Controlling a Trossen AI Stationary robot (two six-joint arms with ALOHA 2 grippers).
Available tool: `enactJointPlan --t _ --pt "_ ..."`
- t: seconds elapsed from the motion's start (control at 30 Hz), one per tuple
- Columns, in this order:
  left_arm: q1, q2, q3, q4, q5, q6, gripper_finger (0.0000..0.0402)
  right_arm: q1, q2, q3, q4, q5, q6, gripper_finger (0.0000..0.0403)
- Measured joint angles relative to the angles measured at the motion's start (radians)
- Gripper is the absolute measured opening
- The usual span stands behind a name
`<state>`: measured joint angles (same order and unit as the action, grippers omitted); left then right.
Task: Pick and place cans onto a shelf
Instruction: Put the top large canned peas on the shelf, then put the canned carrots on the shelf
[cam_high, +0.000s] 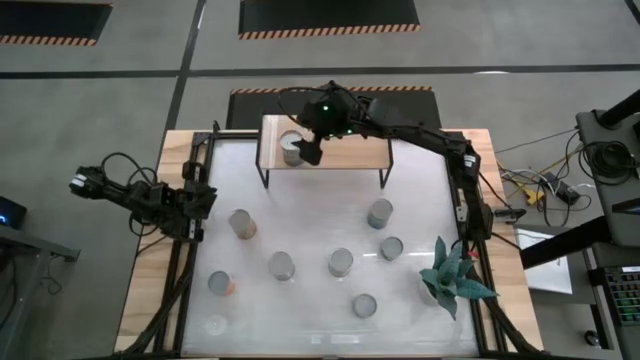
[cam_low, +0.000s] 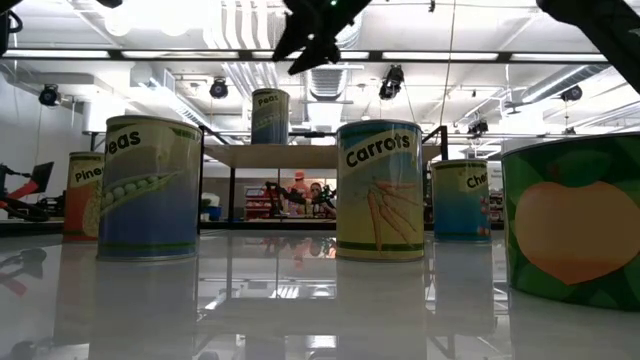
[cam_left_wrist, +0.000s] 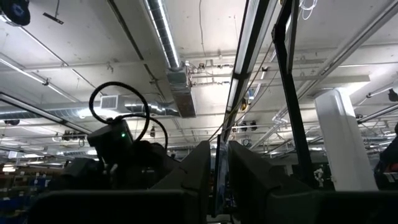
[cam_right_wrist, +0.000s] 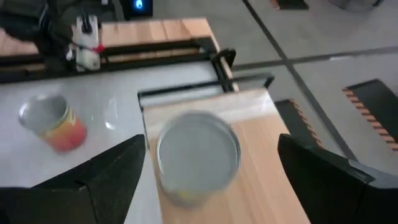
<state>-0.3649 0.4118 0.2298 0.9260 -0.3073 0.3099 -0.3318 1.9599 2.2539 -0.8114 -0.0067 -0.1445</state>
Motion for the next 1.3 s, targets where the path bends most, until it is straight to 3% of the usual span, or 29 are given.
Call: enactJointPlan --t 0.1,0.33,0.47,0.63,1.03,1.3 --pt "0.000 0.000 0.000 0.000 0.000 0.000 0.0039 -0.001 -0.010 -0.004 -0.085 0.007 0.000 0.0306" --pt "0.000 0.000 0.000 0.000 0.000 0.000 0.0039 -0.009 -0.001 -0.074 -0.128 0.051 0.006 0.0156" --pt "0.000 0.000 0.000 0.000 0.000 0.000 0.0039 -0.009 0.005 -0.122 -0.070 0.060 0.006 0.0082" --pt "0.000 0.000 0.000 0.000 0.000 0.000 0.0039 -0.009 0.005 -0.157 0.032 0.059 -0.001 0.0019" --pt "0.000 0.000 0.000 -0.001 0.000 0.000 0.0039 -0.003 0.004 -0.160 0.076 0.057 -0.014 0.0013" --pt "0.000 0.003 0.000 -0.015 0.000 0.013 0.0039 0.102 -0.113 -0.206 -0.065 0.058 0.007 0.0013"
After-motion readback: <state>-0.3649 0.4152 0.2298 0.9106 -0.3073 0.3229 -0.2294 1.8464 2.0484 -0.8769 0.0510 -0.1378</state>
